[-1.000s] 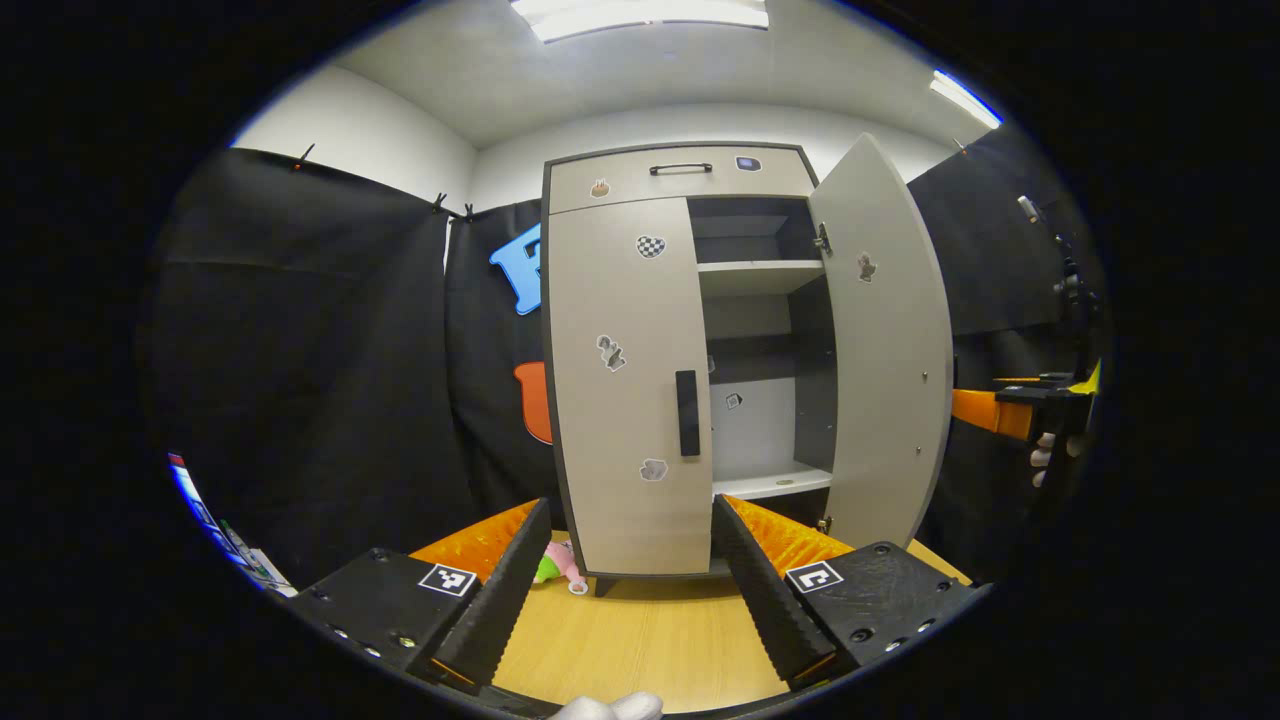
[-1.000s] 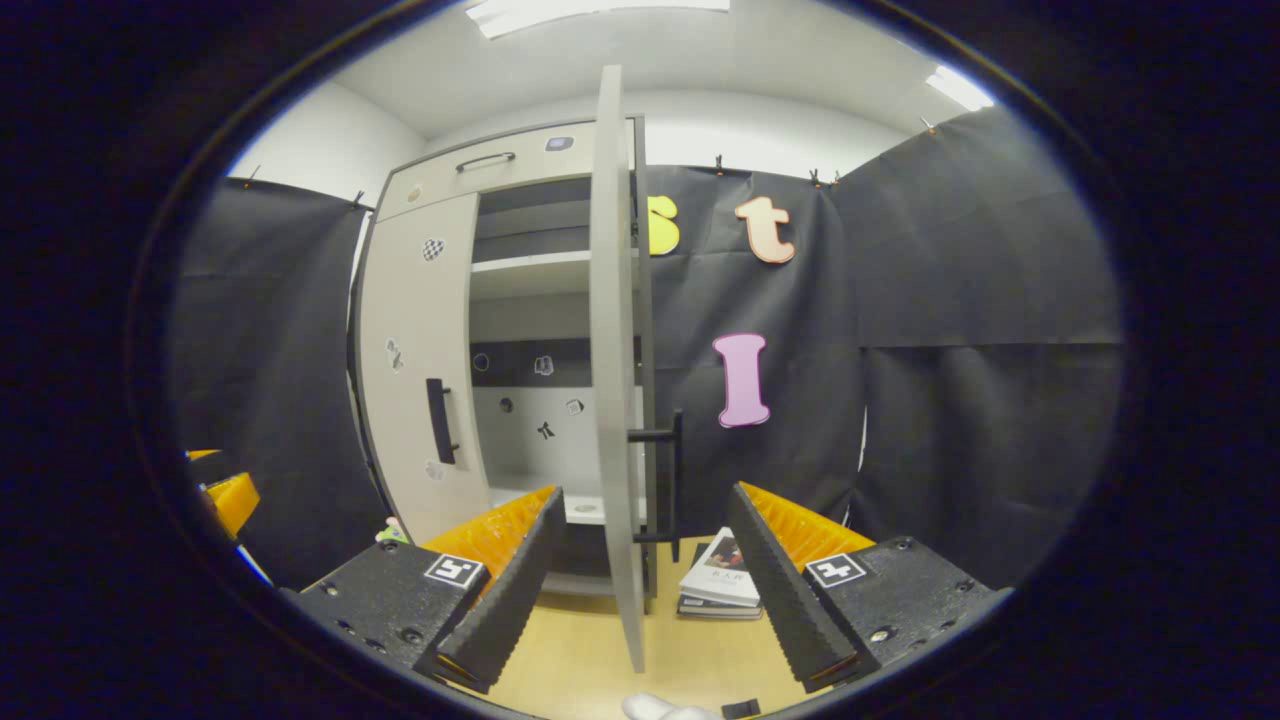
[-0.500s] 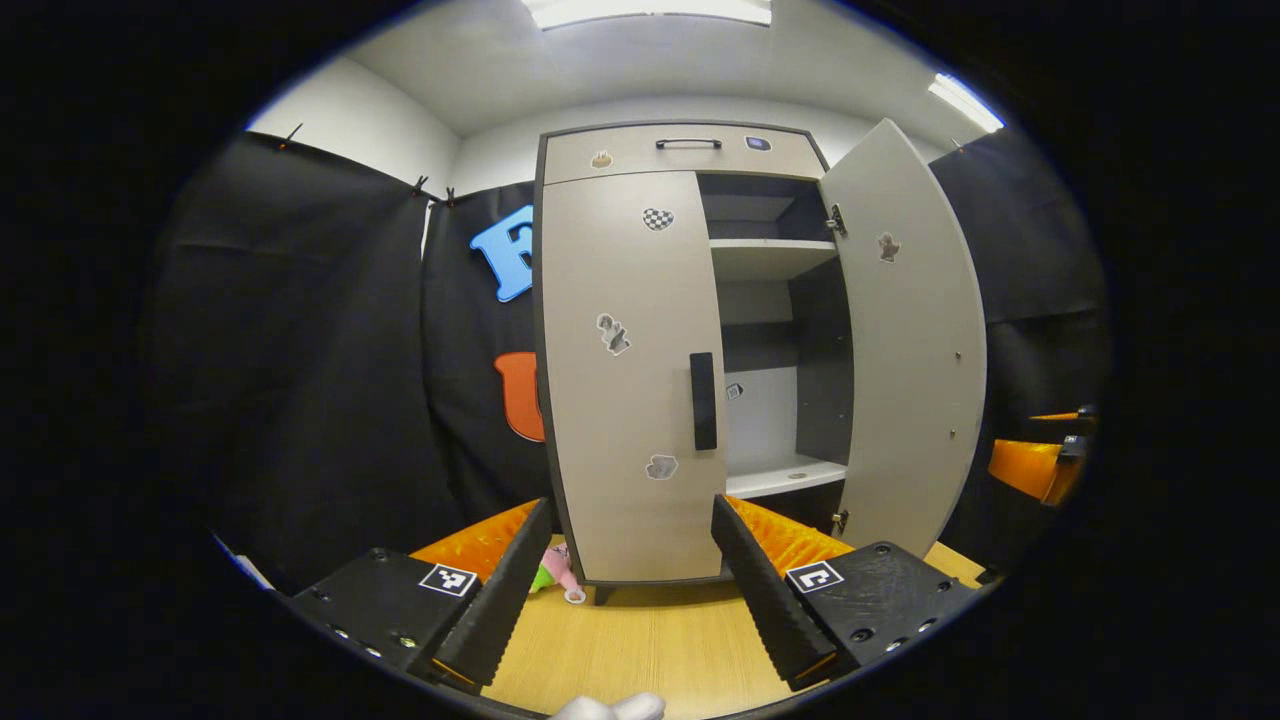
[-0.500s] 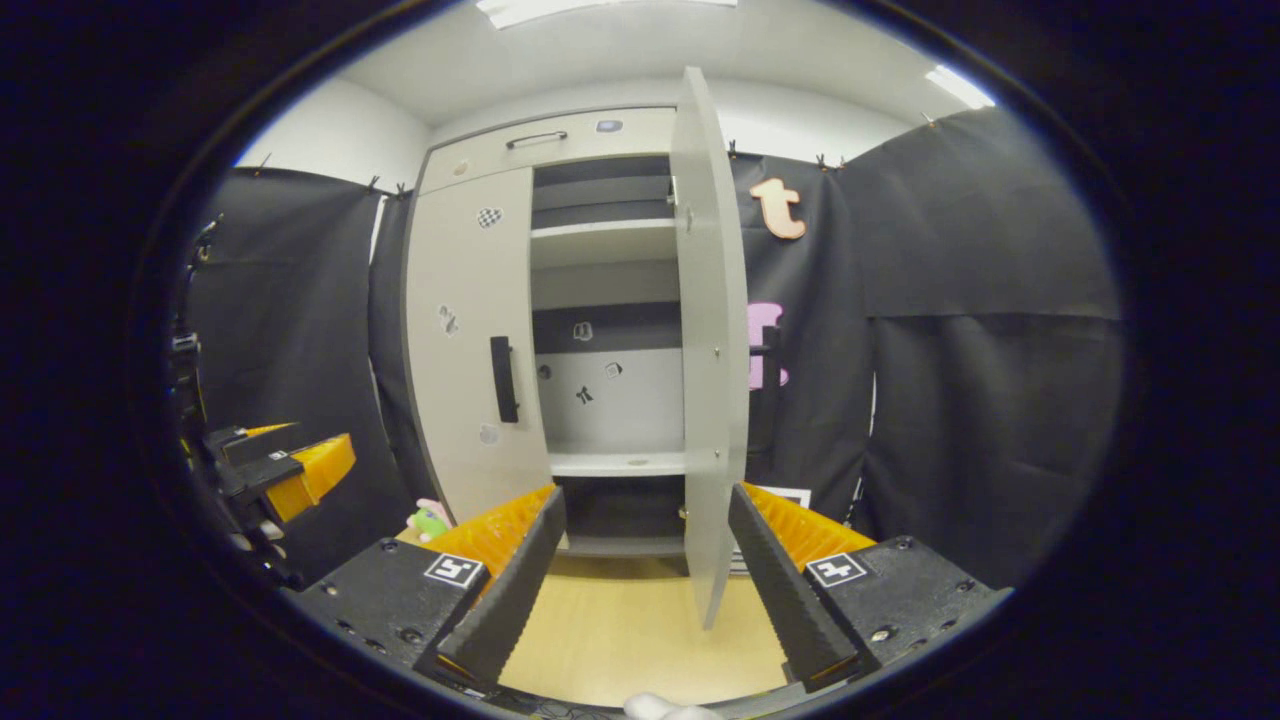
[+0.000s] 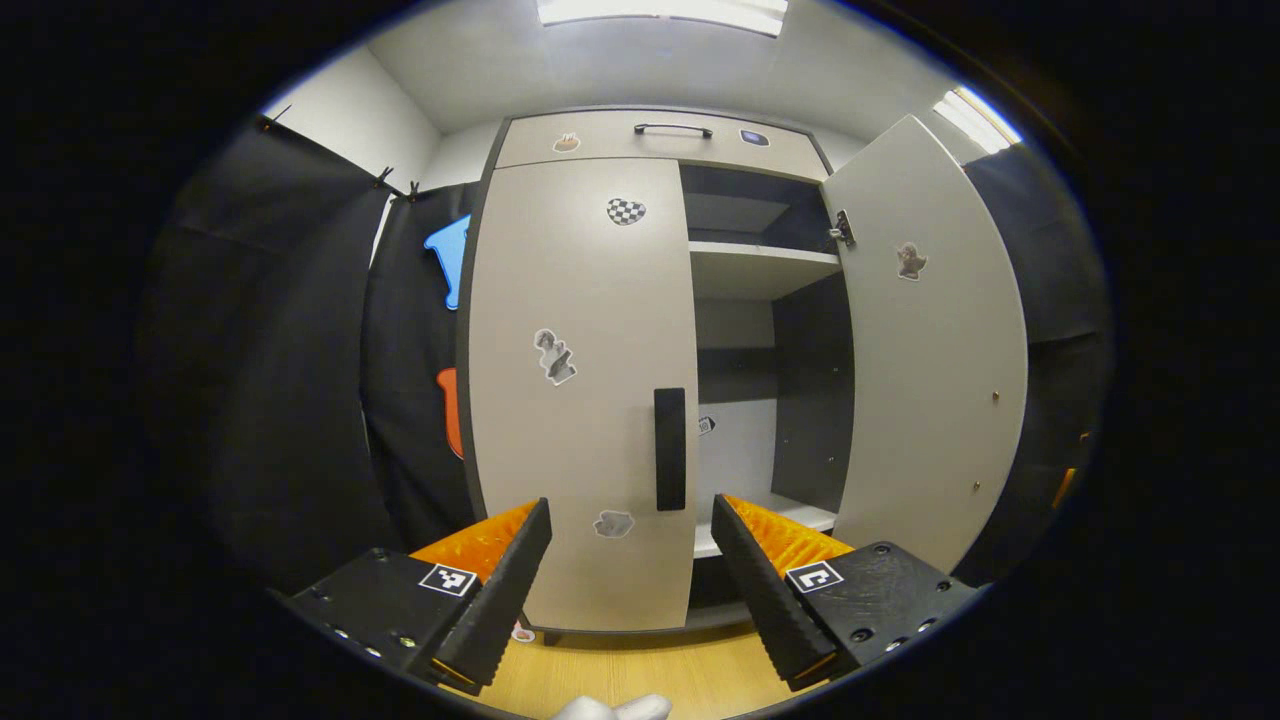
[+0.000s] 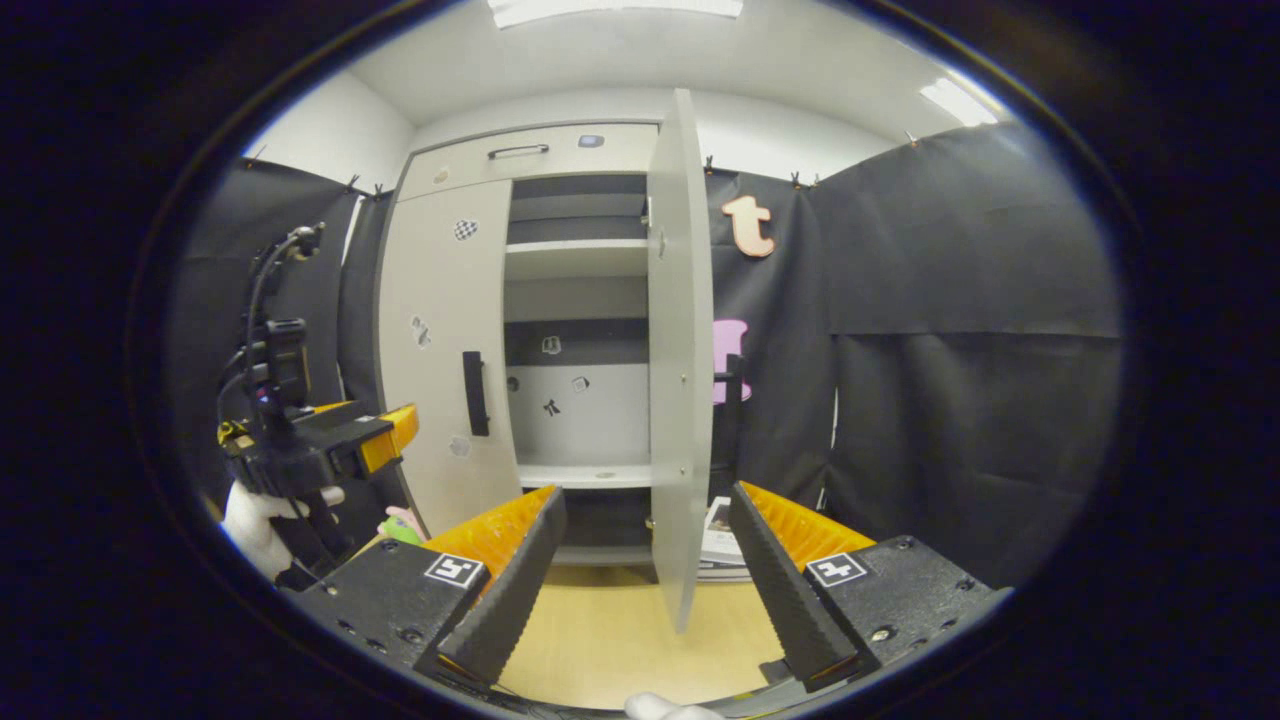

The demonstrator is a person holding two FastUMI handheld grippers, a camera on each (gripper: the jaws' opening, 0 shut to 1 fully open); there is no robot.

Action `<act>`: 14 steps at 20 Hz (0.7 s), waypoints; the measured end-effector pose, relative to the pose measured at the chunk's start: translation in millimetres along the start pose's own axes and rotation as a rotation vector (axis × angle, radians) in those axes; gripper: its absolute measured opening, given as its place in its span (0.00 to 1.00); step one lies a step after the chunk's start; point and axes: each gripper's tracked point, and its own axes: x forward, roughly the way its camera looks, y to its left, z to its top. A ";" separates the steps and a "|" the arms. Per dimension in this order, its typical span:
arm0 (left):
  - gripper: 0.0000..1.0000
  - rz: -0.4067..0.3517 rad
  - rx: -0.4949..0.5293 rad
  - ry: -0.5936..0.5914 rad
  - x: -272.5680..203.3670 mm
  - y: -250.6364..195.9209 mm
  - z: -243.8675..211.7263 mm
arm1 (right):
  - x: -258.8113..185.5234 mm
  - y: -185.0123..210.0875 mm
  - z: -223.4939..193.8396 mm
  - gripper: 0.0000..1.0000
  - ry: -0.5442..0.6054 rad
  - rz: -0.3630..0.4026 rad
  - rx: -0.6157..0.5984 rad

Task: Open the right door of the double-door shoe cabinet with the right hand, and open the left door with the left hand.

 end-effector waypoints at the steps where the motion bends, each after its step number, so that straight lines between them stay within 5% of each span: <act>1: 0.96 -0.007 -0.002 -0.005 13.4 -4.1 1.6 | -1.3 -4.7 -0.7 0.99 0.004 -0.012 -0.003; 14: 0.95 0.010 0.008 0.062 144.7 -17.6 -29.1 | 1.0 -58.6 -9.5 0.99 0.048 -0.154 -0.003</act>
